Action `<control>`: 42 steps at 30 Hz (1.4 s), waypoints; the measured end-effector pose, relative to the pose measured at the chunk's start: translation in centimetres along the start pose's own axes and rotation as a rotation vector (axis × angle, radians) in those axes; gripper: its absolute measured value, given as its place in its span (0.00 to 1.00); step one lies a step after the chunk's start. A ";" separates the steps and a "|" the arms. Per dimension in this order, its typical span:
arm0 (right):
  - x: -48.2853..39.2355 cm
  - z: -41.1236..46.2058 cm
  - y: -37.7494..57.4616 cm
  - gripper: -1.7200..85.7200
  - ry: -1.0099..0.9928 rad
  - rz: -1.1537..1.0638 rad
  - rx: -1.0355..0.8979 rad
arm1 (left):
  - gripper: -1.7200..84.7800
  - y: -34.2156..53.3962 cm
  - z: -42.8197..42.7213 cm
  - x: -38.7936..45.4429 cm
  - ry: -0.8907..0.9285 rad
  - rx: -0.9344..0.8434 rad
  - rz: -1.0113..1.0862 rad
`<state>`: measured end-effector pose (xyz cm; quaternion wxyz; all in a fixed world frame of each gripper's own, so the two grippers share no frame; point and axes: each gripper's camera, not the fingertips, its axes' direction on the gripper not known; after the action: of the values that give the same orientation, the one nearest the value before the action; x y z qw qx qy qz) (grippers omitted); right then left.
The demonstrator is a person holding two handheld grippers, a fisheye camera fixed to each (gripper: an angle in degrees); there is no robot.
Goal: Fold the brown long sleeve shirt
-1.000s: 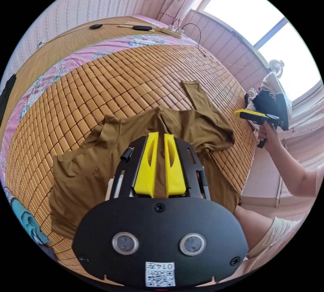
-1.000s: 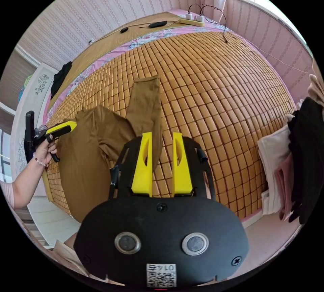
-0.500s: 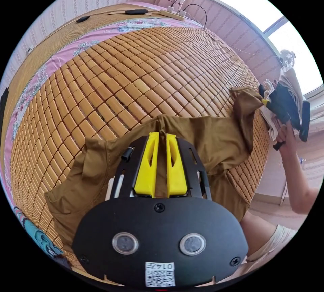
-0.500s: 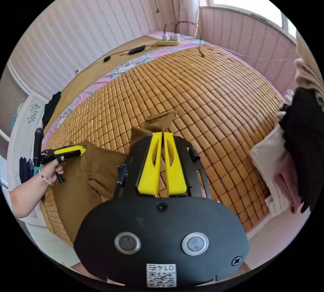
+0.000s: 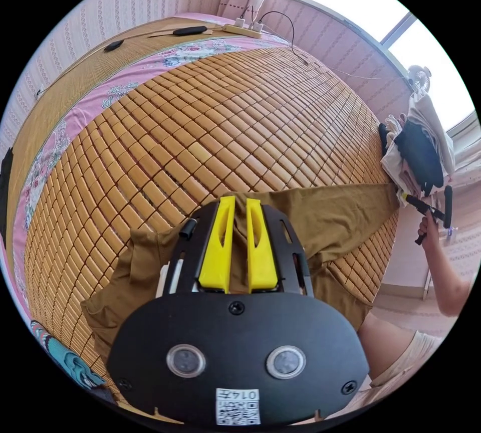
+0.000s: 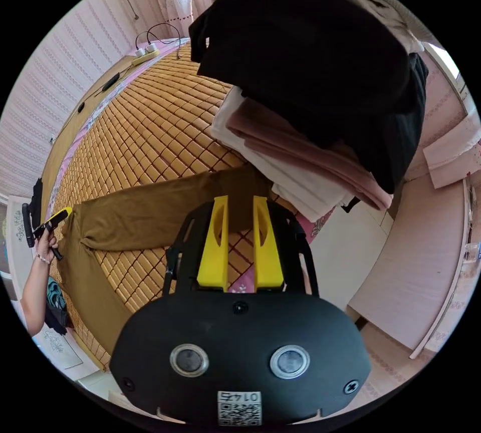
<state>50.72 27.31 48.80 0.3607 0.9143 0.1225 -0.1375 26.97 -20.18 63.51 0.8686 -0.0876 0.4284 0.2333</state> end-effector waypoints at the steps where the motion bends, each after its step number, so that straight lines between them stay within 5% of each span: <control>1: -0.1 0.4 -0.4 0.11 0.003 0.003 0.004 | 0.07 -0.4 0.9 0.2 0.002 -0.037 -0.001; 8: -2.2 5.8 -1.9 0.02 0.297 -0.110 -0.047 | 0.01 -0.5 0.2 0.2 0.005 -0.017 0.011; 18: -2.2 5.3 -1.5 0.01 0.228 -0.128 0.017 | 0.01 1.0 -5.6 -0.4 0.047 0.119 -0.069; 25: -5.8 1.2 2.9 0.07 0.193 -0.264 -0.019 | 0.01 15.9 -17.5 -1.5 -0.056 0.201 -0.227; 32: -28.9 3.3 8.2 0.08 -0.179 -0.902 -0.075 | 0.01 33.8 -23.7 -4.3 -0.171 0.131 -0.698; 36: -46.0 4.1 15.3 0.09 -0.490 -1.288 -0.141 | 0.01 37.0 -25.4 -4.4 -0.148 0.177 -0.765; 42: -64.9 6.1 28.7 0.11 -0.497 -1.647 -0.171 | 0.03 38.7 -26.1 -3.9 -0.070 0.225 -0.798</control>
<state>-1.46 -5.37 84.51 0.2302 0.4476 0.6735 -0.5413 -12.01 3.22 52.24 0.9090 -0.1436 0.3538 -0.1672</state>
